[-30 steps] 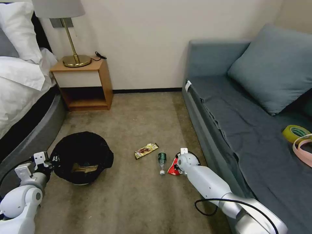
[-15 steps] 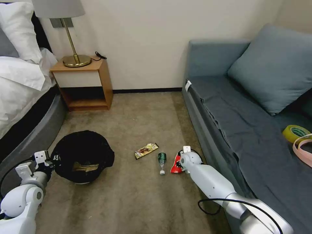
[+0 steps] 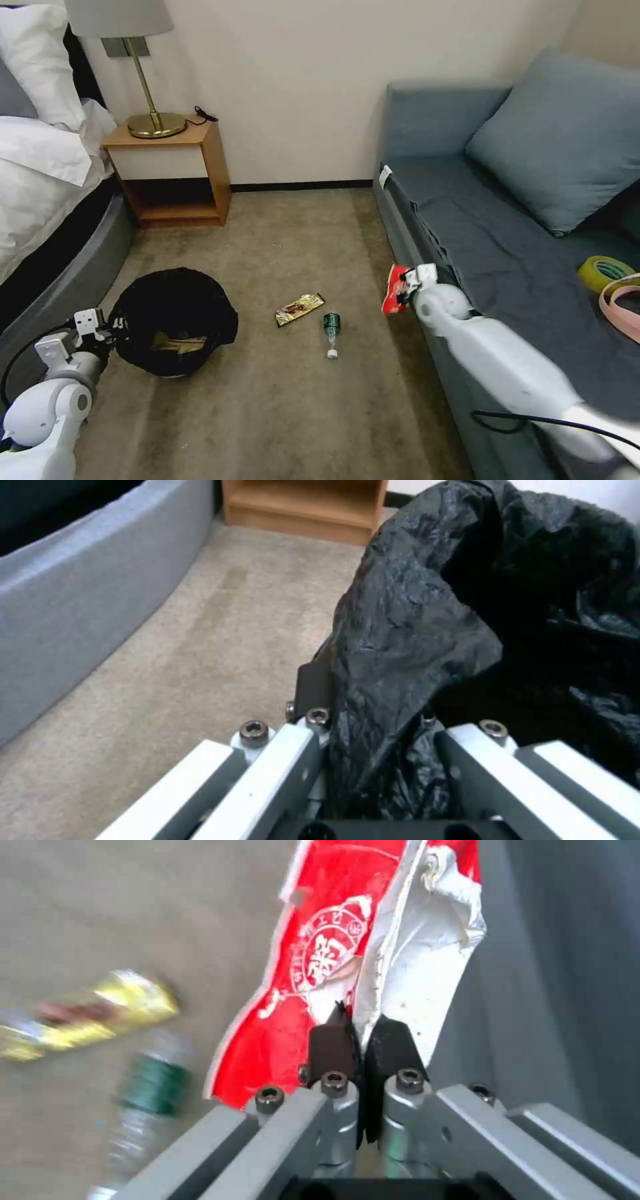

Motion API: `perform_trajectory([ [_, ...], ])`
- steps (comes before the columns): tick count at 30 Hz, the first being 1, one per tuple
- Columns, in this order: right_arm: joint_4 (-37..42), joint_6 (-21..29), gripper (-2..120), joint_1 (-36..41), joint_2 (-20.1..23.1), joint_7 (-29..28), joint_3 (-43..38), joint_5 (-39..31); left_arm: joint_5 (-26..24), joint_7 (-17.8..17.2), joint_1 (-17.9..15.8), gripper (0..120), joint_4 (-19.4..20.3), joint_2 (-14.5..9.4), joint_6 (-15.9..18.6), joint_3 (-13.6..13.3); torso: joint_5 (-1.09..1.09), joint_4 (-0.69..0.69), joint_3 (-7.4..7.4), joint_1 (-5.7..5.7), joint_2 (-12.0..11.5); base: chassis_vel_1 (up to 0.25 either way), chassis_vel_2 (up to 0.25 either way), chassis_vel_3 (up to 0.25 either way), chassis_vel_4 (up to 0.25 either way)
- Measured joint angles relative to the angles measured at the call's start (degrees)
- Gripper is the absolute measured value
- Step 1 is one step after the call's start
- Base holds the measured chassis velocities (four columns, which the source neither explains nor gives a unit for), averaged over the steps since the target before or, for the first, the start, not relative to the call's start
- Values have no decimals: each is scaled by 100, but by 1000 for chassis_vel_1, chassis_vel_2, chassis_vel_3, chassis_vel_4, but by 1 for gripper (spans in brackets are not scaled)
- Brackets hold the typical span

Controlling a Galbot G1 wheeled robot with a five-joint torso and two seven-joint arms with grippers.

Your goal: Pick up the trash bin, then pick up the garbage on the floor and place it into the trash bin.

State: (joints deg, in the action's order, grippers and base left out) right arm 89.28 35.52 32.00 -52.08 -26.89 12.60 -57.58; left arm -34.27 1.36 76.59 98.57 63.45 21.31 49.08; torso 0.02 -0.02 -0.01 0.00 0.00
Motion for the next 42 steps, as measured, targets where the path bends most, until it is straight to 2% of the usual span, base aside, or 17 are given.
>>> perform_trajectory([
  [2,613,-180,0,-133,160,52,163,143,9,-11,0,4,48,12,9,-59,1,2,0,0,0,0,0,0,0],
  [4,733,-225,0,-180,182,78,217,193,12,-14,-2,4,69,18,16,-77,0,2,0,0,0,0,0,0,0],
  [8,1394,-611,0,-731,226,212,825,463,8,-50,-32,4,235,54,93,-204,0,1,0,0,0,0,0,0,0],
  [14,1560,-910,0,-1397,73,234,1549,497,10,-94,-58,4,348,80,150,-249,-2,2,0,0,0,0,0,0,0],
  [18,1384,-1178,0,-1989,-355,244,2353,537,-4,-137,-78,4,506,114,225,-292,-2,2,1,0,0,0,0,0,0],
  [19,1384,-1178,0,-1989,-355,244,2353,537,-4,-137,-78,4,506,114,225,-292,-2,2,1,0,0,0,0,0,0],
  [23,1203,-1188,0,-2105,-983,190,2707,604,-24,-190,-115,4,617,169,294,-313,-2,1,1,0,0,0,0,0,0],
  [24,1203,-1188,0,-2105,-983,190,2707,604,-24,-190,-115,4,617,169,294,-313,-2,1,1,0,0,0,0,0,0],
  [26,1083,-1183,0,-2123,-1374,172,2845,640,-45,-188,-130,4,651,189,320,-305,-2,1,1,0,0,0,0,0,0],
  [27,1083,-1183,0,-2123,-1374,172,2845,640,-45,-188,-130,4,651,189,320,-305,-2,1,1,0,0,0,0,0,0],
  [31,909,-1172,0,-2198,-2028,119,3151,628,-58,-183,-118,4,694,234,353,-264,-2,3,1,0,0,0,0,0,0],
  [42,529,-1163,0,-2119,-2489,135,3595,746,-149,-162,-50,4,669,278,356,-111,-2,1,1,0,0,0,0,0,0],
])
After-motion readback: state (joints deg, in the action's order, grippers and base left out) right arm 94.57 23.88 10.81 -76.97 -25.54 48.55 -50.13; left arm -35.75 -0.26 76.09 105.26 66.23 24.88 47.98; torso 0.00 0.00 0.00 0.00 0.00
